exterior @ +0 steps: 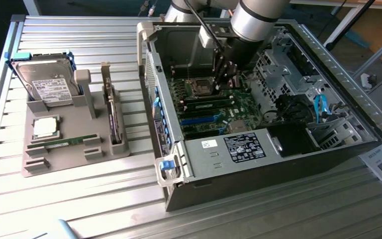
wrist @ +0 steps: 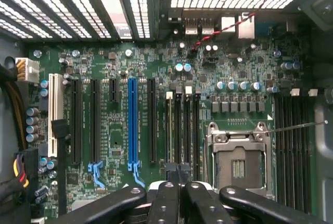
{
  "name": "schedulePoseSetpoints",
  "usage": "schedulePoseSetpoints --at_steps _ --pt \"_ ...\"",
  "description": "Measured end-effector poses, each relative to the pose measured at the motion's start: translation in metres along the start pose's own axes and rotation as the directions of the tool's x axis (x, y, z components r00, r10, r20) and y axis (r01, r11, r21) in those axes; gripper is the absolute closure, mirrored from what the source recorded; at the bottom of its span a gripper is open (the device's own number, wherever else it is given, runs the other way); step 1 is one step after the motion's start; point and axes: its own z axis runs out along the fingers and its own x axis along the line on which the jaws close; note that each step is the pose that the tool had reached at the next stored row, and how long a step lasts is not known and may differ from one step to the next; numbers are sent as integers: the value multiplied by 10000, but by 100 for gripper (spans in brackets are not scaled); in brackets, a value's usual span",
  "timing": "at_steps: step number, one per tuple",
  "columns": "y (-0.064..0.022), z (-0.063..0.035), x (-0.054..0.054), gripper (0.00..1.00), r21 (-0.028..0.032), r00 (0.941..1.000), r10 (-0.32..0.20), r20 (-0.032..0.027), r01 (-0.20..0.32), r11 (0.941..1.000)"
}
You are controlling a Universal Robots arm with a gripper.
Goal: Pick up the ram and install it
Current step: 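Press down the ram until it locks into place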
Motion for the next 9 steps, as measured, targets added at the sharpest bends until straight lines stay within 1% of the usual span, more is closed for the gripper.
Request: schedulePoseSetpoints --at_steps 1,2,4,5,9 --pt "0 0 0 90 133 10000 -11 2 11 9999" --pt "0 0 0 90 202 10000 -14 2 14 9998" --pt "0 -3 0 90 204 10000 -15 0 15 9998" --pt "1 -19 0 90 202 10000 -15 -5 15 9998" --pt "10 -134 -5 90 204 10000 -14 0 14 9998"
